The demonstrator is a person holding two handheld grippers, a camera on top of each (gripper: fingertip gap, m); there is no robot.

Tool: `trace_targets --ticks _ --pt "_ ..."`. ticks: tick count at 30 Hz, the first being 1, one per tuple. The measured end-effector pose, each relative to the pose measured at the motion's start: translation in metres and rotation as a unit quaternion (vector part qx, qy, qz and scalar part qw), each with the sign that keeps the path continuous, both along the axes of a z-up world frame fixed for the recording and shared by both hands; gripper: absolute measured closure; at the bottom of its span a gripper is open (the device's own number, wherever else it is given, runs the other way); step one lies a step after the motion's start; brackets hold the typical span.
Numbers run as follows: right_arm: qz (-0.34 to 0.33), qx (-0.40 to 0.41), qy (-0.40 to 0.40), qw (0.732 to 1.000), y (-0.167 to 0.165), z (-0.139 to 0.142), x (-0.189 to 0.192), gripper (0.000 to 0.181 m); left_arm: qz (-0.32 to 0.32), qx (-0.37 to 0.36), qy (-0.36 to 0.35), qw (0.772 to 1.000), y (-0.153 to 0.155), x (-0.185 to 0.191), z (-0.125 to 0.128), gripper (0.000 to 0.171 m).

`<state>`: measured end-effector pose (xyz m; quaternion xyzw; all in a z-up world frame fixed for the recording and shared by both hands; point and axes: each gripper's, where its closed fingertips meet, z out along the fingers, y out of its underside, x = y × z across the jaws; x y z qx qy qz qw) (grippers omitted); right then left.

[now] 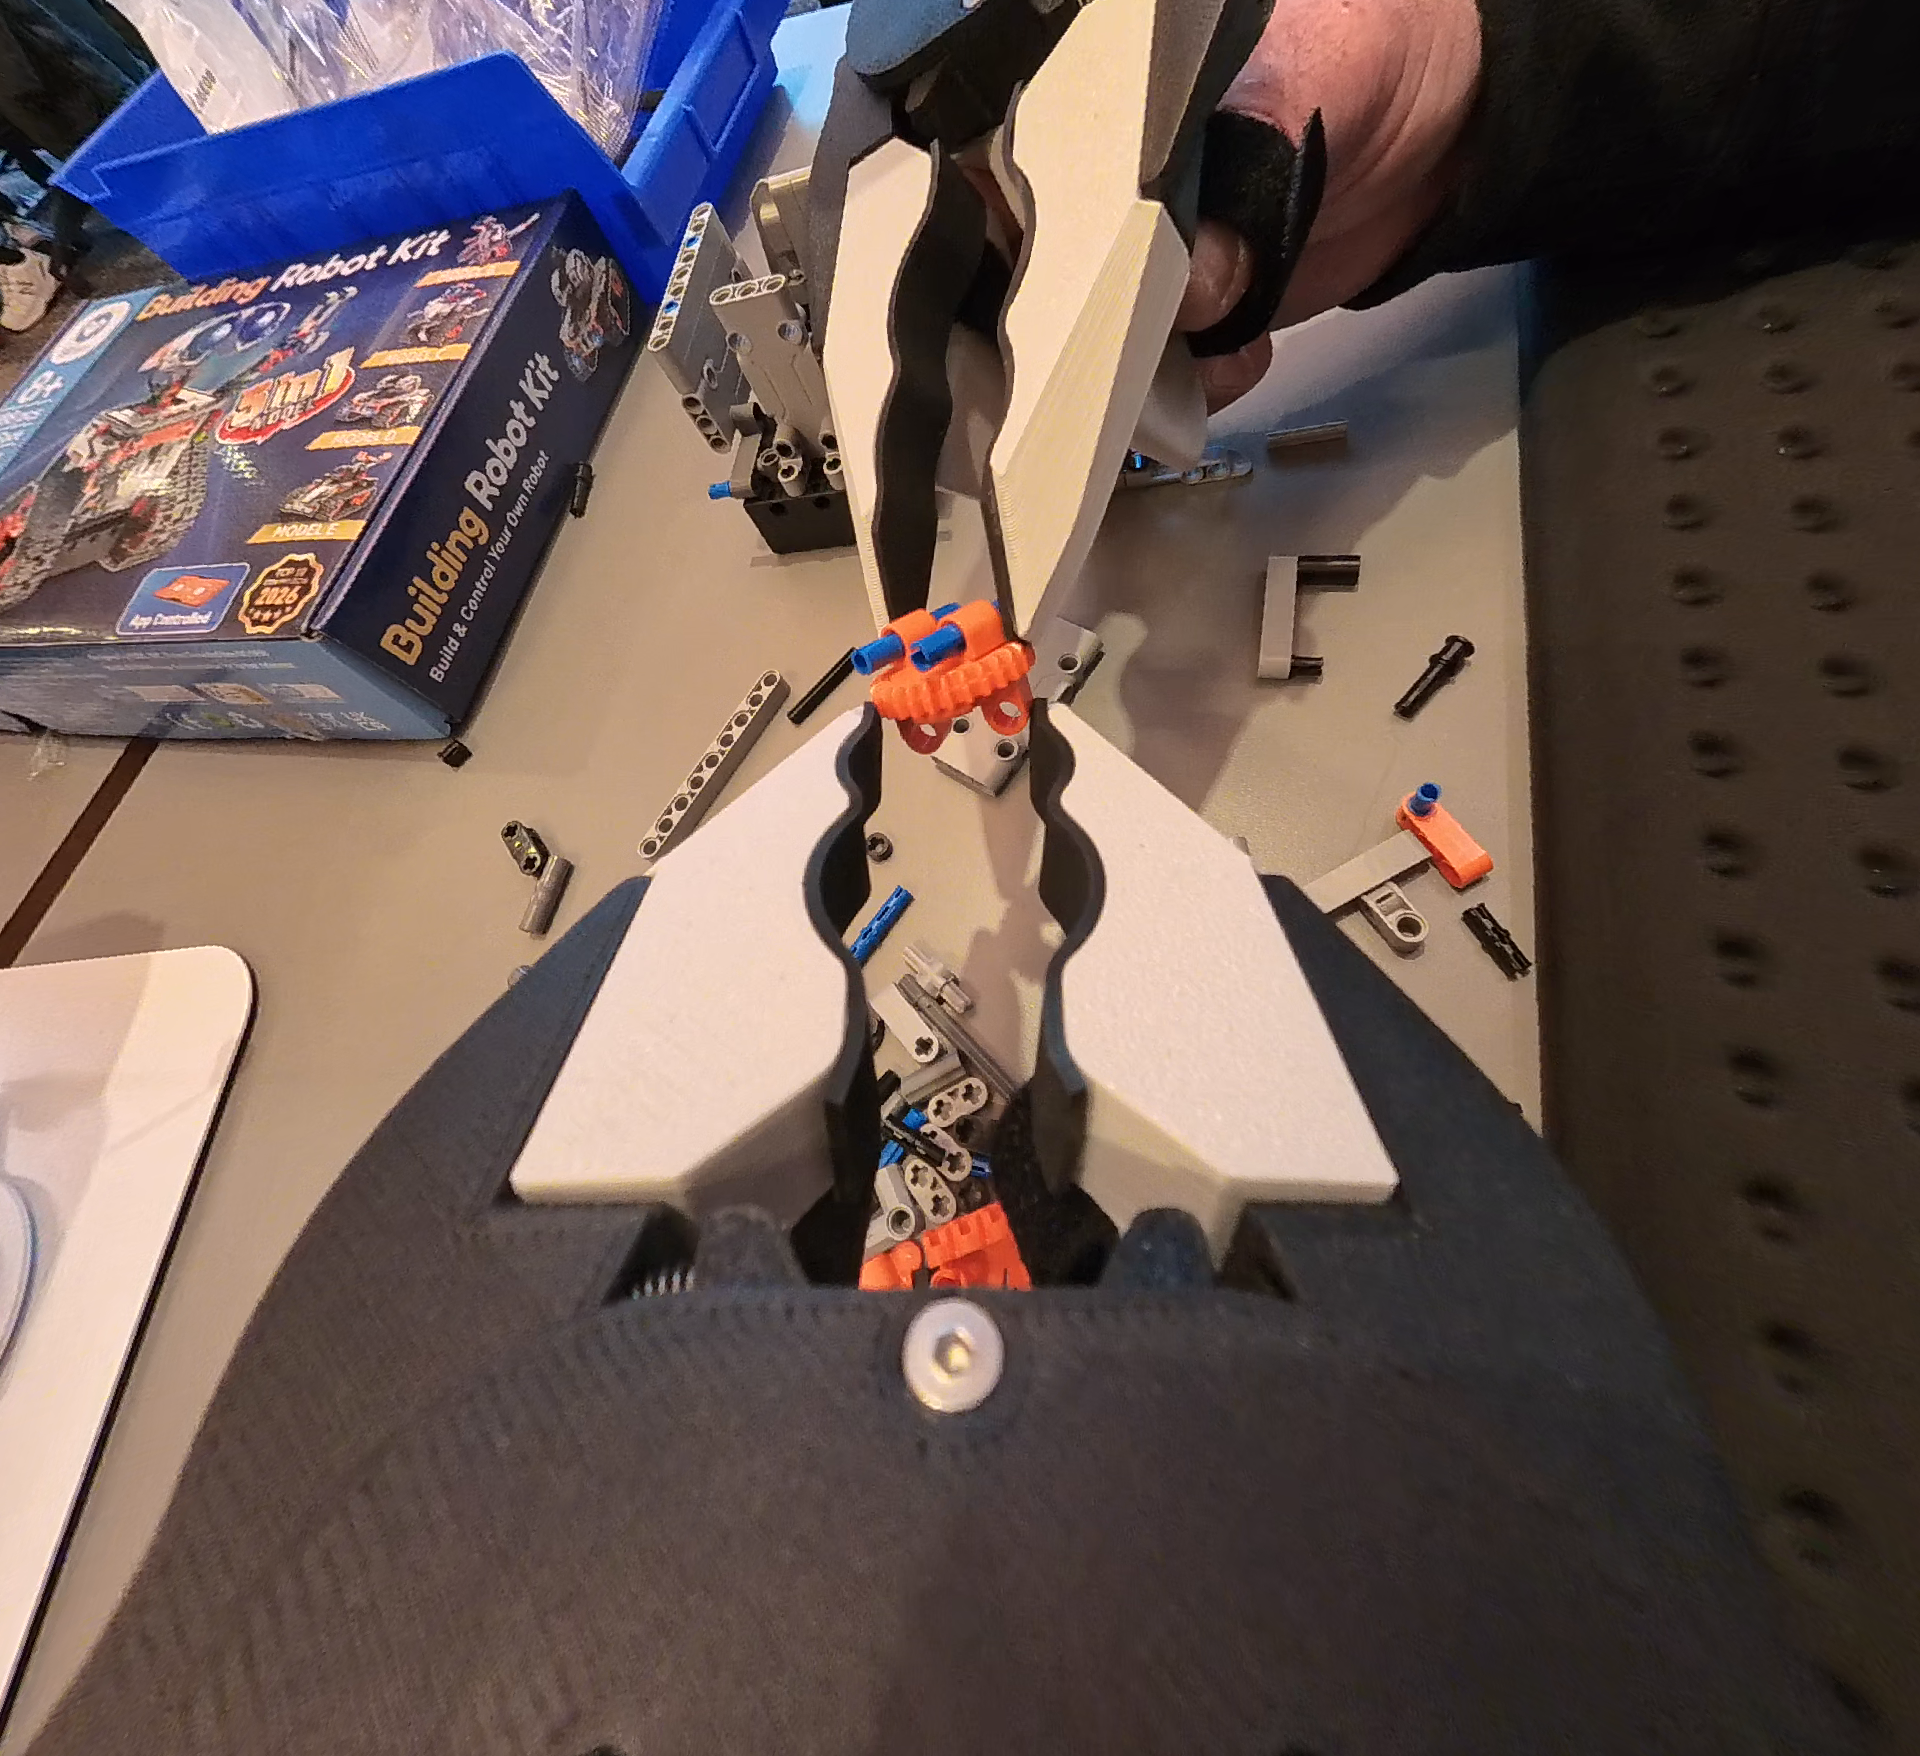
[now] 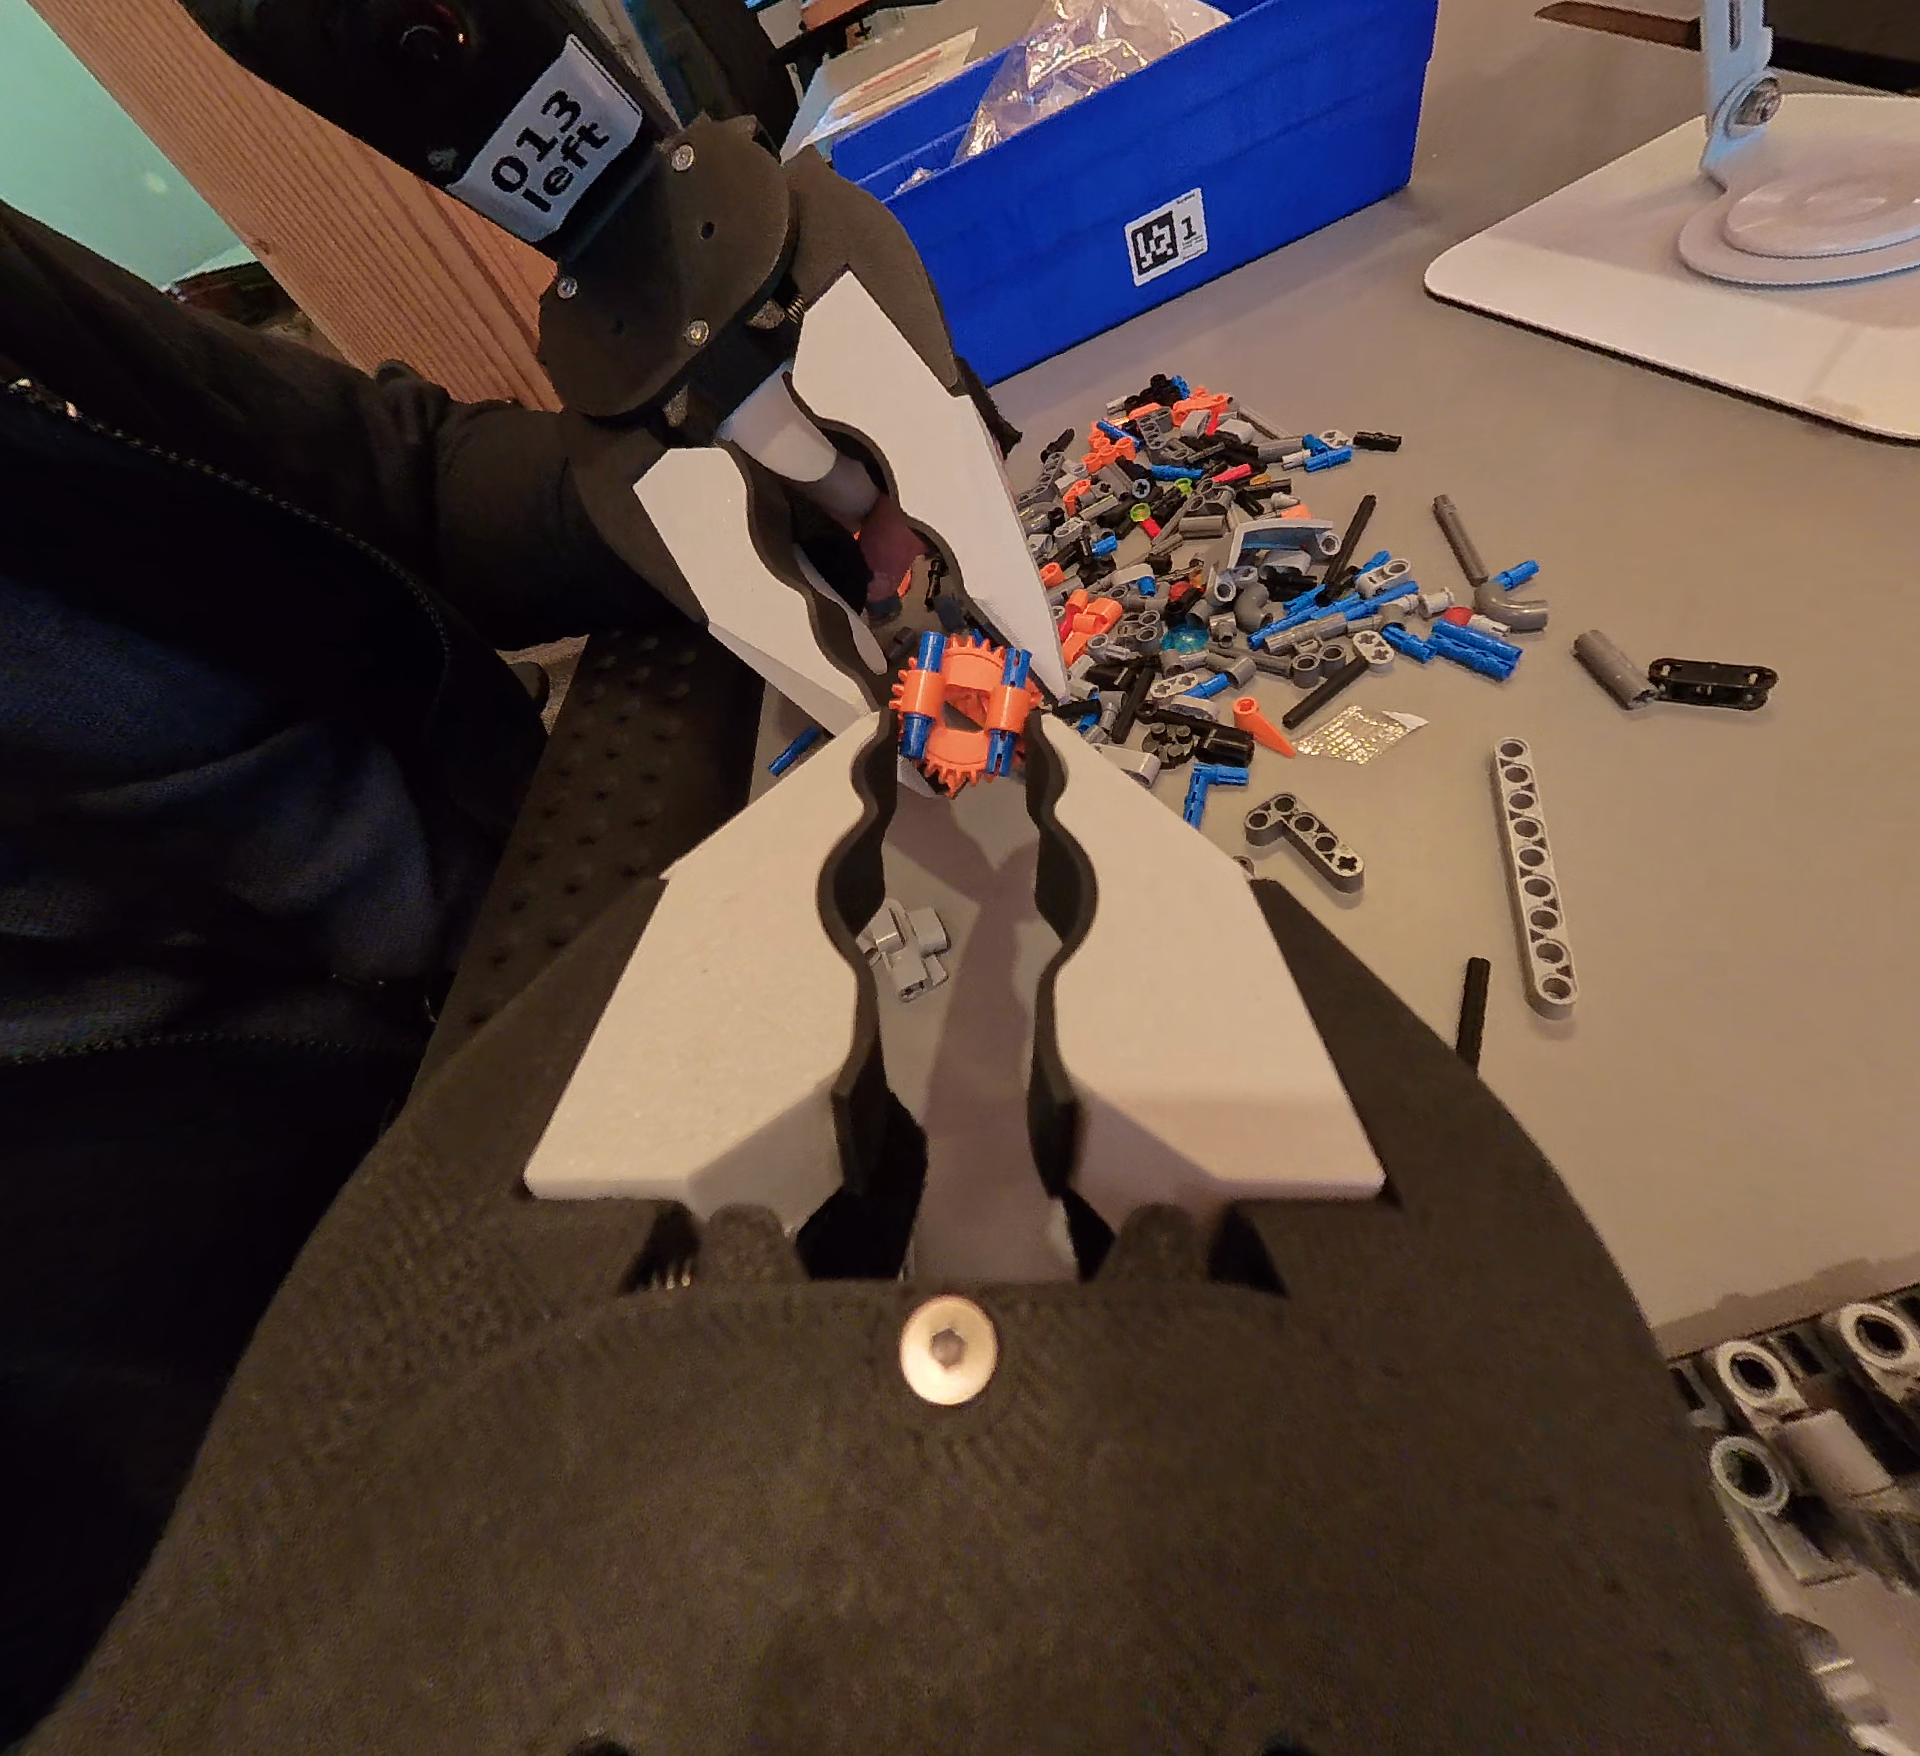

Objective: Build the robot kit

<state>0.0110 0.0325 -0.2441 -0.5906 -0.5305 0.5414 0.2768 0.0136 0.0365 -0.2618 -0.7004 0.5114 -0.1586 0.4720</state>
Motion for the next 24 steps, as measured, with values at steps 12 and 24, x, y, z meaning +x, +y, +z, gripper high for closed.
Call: trace_targets --ticks 12,24 --pt "0.0 0.037 -0.022 0.999 -0.0019 -0.0072 -0.0007 0.156 -0.006 -0.003 -0.007 1.0 -0.0012 0.0017 0.001 0.146" --pt "0.007 0.01 0.004 1.0 -0.0023 0.0018 0.001 0.156 -0.002 0.016 -0.011 1.0 -0.0007 0.0004 0.007 0.157"
